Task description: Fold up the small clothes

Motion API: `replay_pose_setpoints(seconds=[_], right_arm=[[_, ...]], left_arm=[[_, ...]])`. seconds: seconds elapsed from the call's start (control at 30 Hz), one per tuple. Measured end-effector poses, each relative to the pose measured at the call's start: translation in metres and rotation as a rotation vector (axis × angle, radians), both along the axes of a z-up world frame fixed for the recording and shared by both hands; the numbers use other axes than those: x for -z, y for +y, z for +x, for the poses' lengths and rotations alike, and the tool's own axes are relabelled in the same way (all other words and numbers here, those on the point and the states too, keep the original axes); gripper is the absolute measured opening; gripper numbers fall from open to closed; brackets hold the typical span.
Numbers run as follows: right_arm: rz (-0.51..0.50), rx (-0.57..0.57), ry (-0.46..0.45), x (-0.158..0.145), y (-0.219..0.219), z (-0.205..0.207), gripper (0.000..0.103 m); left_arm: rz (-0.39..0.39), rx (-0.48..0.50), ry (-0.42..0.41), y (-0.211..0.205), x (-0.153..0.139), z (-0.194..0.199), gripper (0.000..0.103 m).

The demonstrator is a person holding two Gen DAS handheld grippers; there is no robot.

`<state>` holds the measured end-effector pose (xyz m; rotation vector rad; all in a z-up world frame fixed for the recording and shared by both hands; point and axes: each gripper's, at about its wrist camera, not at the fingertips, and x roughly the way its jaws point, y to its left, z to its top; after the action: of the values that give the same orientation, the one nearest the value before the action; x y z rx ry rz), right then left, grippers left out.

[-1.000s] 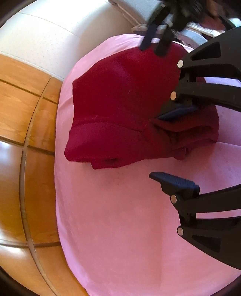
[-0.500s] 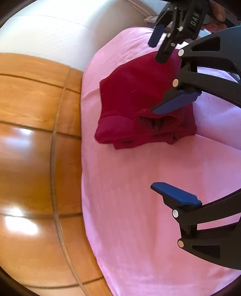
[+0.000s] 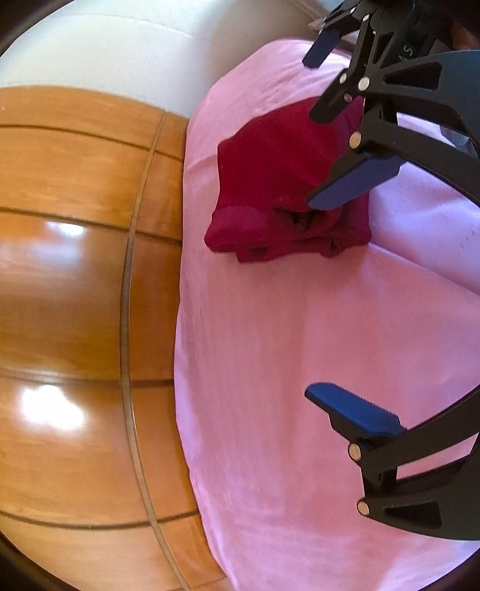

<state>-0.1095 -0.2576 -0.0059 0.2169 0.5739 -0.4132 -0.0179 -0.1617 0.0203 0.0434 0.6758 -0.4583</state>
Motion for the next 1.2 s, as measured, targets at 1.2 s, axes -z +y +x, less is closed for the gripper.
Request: replay_pose_setpoints(seconds=[1.2], right_arm=[[-0.034, 0.056, -0.02, -0.0027, -0.0002, -0.0048, 0.101]], left_arm=[[0.051, -0.05, -0.069, 0.0096, 0.0003, -0.0093, 0.099]])
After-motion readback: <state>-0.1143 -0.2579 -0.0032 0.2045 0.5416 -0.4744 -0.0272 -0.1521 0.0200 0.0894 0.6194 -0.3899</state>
